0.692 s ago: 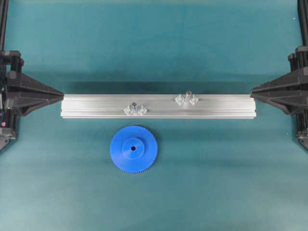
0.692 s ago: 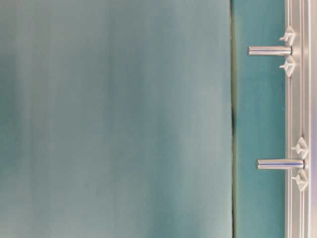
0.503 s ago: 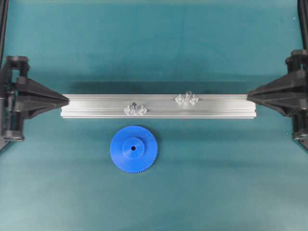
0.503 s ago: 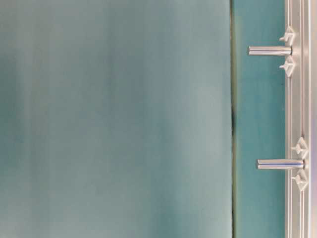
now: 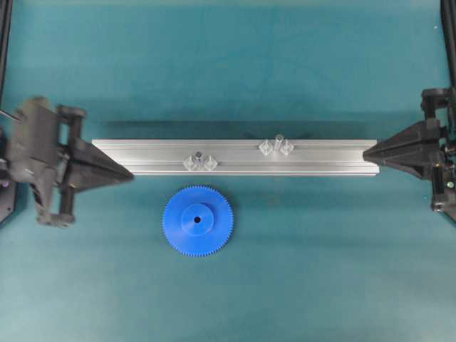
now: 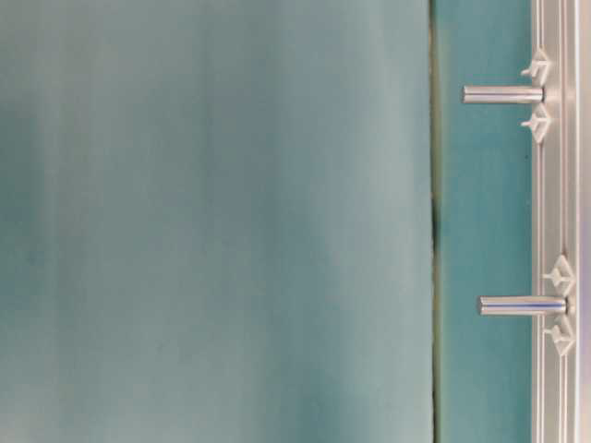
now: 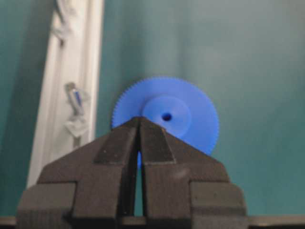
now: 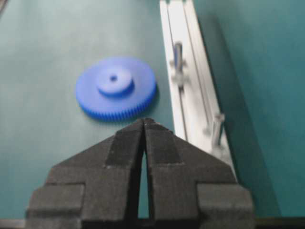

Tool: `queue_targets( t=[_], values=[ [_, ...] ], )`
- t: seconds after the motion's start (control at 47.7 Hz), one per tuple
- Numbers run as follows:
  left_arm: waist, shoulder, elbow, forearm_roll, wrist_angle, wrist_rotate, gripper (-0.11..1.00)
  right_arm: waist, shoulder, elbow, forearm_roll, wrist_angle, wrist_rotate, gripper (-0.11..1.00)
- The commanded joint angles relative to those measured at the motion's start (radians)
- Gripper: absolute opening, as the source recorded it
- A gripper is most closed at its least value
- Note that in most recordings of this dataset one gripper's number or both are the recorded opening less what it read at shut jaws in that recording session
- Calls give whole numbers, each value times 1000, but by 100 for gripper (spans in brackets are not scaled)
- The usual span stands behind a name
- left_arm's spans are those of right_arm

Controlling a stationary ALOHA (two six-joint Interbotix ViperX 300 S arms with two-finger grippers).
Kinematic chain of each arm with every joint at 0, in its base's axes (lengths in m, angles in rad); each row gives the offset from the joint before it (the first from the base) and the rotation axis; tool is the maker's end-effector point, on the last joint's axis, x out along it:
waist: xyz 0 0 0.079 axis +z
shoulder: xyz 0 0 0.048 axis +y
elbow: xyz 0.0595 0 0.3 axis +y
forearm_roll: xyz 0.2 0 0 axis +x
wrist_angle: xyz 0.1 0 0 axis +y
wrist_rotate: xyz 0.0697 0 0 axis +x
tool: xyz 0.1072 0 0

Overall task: Find the location of the shaft and insert the large gear.
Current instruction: 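Move the left gripper toward the large blue gear in front of the rail, then close the left gripper on the blue gear's hub and grip it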

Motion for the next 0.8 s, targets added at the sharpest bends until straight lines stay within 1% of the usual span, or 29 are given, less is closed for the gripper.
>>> queue_targets(
  t=[0.0,0.168,0.377,0.482,0.587,0.712,0.775],
  values=[
    [-15,58,-67,2,20,-5,0,-2,12,-37,0,40,8,7],
    [-18,156,-133,3,71,-41,0,-2,12,-41,0,104,8,7],
    [-51,278,-201,3,77,-44,1,-2,9,-41,0,123,8,7],
    [-61,333,-242,3,81,-43,7,-2,8,-41,0,132,8,7],
    [-66,382,-267,3,83,-44,28,-2,5,-40,-2,146,8,7],
    [-77,423,-290,3,83,-55,66,-2,-6,-41,0,166,8,7],
    [-78,442,-302,3,83,-57,81,-2,-15,-40,0,176,8,7]
  ],
)
